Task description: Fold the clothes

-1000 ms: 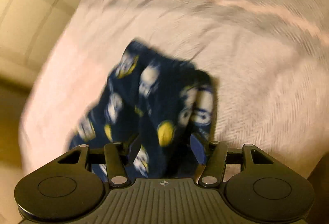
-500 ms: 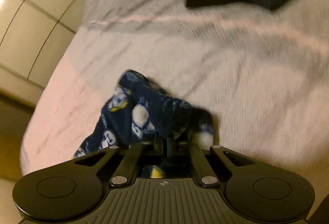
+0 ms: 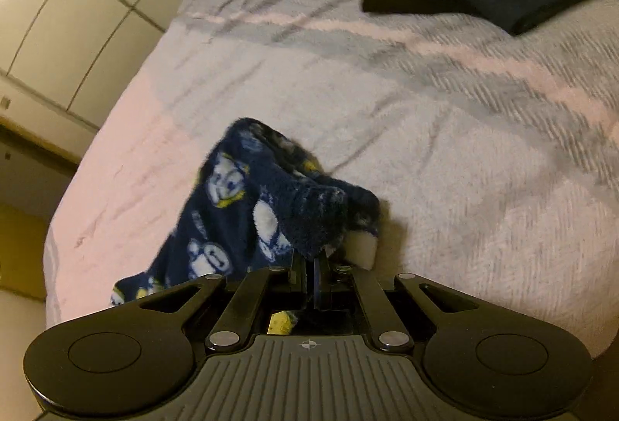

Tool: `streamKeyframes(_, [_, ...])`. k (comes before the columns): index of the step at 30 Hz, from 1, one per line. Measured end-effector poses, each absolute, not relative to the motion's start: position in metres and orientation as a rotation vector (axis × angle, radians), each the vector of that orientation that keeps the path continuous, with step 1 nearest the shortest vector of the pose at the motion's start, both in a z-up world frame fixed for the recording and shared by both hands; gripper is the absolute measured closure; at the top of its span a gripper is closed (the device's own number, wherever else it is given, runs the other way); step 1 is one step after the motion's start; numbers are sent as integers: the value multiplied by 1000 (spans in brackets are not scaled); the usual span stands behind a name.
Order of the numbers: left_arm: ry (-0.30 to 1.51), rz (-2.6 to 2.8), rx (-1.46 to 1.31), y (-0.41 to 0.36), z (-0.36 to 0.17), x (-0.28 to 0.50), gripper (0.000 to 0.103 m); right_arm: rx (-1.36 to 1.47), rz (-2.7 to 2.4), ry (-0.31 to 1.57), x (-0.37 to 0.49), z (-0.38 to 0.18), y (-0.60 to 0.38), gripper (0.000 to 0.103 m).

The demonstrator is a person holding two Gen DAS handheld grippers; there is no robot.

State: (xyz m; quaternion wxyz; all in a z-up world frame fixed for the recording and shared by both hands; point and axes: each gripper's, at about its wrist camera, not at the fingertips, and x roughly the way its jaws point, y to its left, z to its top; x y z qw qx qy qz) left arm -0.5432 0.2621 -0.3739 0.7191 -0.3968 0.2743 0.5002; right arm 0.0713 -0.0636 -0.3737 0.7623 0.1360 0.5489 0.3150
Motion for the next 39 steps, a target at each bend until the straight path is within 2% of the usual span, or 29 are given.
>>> streamKeyframes(11, [679,1126,-824,244,-404,-538,100,157,613,1244,72,-405,-60,101])
streamKeyframes(15, [773,1118,-767,247,-417,-526,97,51,569,1260,71,-409,-51,100])
streamKeyframes(17, [811,1123,-748,248,-415,-520,95,-25,542,1267,70,-406,-42,87])
streamKeyframes(18, [821,1126,-742,247,-409,-518,95,-81,516,1255,68,-399,-36,72])
streamKeyframes(19, [831,1129,-735,247,-404,-516,93,-140,500,1216,63,-388,-29,65])
streamKeyframes(21, [833,1123,-724,242,-391,-519,91,-249,481,1119,52,-366,-16,62])
streamKeyframes(24, [826,1119,-711,238,-372,-526,91,-348,498,1001,32,-341,5,61])
streamKeyframes(26, [800,1134,-707,241,-364,-535,91,-305,587,991,20,-336,20,61])
streamKeyframes(29, [771,1194,-696,260,-368,-547,91,-182,749,1129,6,-358,45,61])
streamKeyframes(32, [765,1255,-711,288,-390,-563,91,-269,727,1230,-22,-393,75,61])
streamKeyframes(36, [830,1318,-724,330,-422,-596,91,-380,717,1081,-69,-398,110,61])
streamKeyframes(39, [819,1377,-705,363,-418,-632,91,-347,768,968,-95,-382,139,61])
